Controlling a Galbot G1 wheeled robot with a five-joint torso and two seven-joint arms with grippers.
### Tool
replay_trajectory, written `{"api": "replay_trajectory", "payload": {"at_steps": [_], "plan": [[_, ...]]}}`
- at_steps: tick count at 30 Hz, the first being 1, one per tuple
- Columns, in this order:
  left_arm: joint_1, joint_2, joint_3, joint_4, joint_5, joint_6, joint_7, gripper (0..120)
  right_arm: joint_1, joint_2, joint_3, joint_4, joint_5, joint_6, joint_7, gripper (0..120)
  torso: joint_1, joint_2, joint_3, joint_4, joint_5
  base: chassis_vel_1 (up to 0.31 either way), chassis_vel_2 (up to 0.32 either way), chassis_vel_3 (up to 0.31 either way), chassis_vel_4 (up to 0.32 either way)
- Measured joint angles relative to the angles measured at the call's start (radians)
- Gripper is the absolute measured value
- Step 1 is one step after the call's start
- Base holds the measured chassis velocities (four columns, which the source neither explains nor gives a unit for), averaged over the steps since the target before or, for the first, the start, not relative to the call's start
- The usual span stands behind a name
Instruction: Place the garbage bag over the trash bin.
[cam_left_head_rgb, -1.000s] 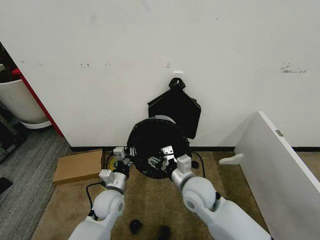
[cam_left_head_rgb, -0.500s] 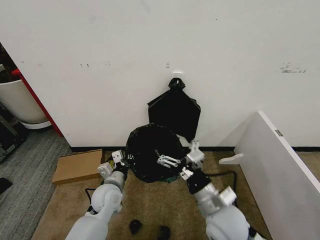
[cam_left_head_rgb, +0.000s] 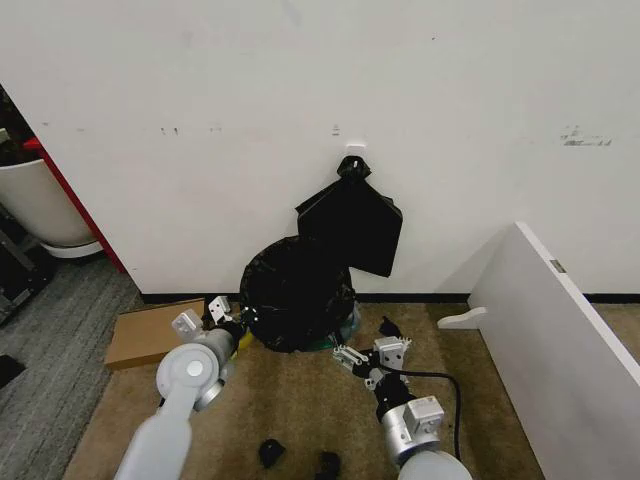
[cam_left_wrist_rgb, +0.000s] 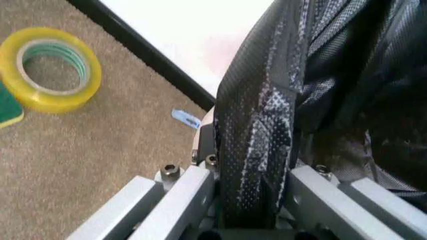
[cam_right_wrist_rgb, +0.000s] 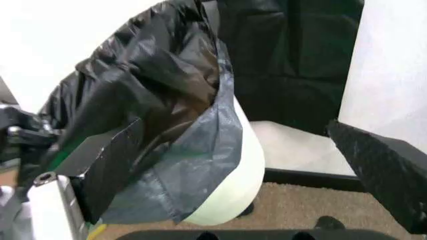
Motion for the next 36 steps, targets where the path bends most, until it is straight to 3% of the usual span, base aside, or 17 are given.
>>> {"api": "replay_trajectory", "payload": {"at_steps": [11,36], "plan": [[0.018,0.002,-0.003,-0.039,-0.019,0.027,0.0,0,0.048,0.032,0.036,-0.161,-0.173,0.098,-0.017,100,0.0,0.0,0.0,-0.0002,0.0001,0.0,0.0,0.0,0.0],[0.057,0.004,-0.036,-0.14,-0.079,0.059,-0.004,0,0.047,0.025,0.056,-0.235,-0.247,0.076,-0.038,100,0.0,0.0,0.0,-0.0001,0.0002,0.0,0.0,0.0,0.0]]}}
